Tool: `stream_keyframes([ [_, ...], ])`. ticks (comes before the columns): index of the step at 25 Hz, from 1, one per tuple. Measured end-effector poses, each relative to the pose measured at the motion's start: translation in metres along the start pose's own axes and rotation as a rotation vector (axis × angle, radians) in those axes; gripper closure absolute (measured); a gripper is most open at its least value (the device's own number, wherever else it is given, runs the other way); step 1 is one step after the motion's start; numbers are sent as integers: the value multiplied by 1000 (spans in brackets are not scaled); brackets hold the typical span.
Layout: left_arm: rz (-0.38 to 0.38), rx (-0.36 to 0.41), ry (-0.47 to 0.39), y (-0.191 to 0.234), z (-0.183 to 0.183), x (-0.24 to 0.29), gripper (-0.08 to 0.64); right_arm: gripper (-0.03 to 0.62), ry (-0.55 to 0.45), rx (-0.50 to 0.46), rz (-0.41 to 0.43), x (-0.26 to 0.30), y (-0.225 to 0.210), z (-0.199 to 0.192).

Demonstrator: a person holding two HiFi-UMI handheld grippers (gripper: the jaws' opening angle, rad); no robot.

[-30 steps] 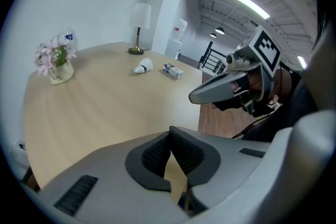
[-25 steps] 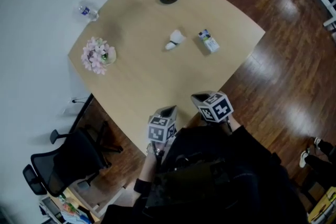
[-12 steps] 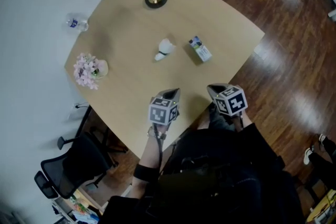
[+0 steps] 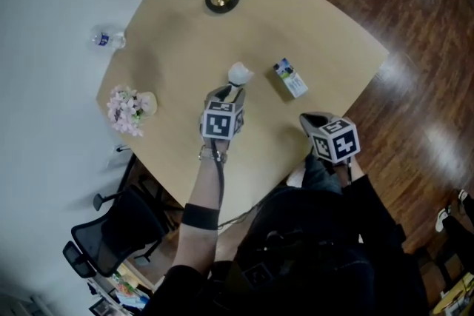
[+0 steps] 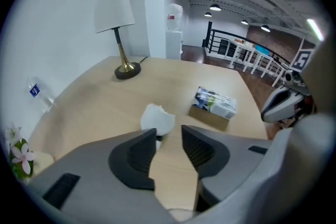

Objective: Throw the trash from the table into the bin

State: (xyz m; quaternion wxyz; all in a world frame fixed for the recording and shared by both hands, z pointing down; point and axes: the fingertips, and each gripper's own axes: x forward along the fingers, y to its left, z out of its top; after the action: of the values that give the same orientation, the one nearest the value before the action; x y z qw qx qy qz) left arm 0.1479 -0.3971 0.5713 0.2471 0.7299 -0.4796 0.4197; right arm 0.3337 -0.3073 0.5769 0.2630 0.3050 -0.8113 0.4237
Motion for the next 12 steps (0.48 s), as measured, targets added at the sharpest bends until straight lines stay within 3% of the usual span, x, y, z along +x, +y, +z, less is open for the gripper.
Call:
stream_keyframes([
  [3, 9, 13, 7, 18, 9, 19, 193, 584, 12, 6, 13, 6, 4, -2],
  [4, -3, 21, 12, 19, 9, 26, 157, 584, 17, 8, 18, 7, 6, -3],
  [7, -43, 47, 6, 17, 13, 42, 156, 584, 32, 9, 30, 10, 12, -9],
  [12, -26, 117, 29, 14, 11, 59, 182, 584, 51, 11, 37, 13, 15, -17],
])
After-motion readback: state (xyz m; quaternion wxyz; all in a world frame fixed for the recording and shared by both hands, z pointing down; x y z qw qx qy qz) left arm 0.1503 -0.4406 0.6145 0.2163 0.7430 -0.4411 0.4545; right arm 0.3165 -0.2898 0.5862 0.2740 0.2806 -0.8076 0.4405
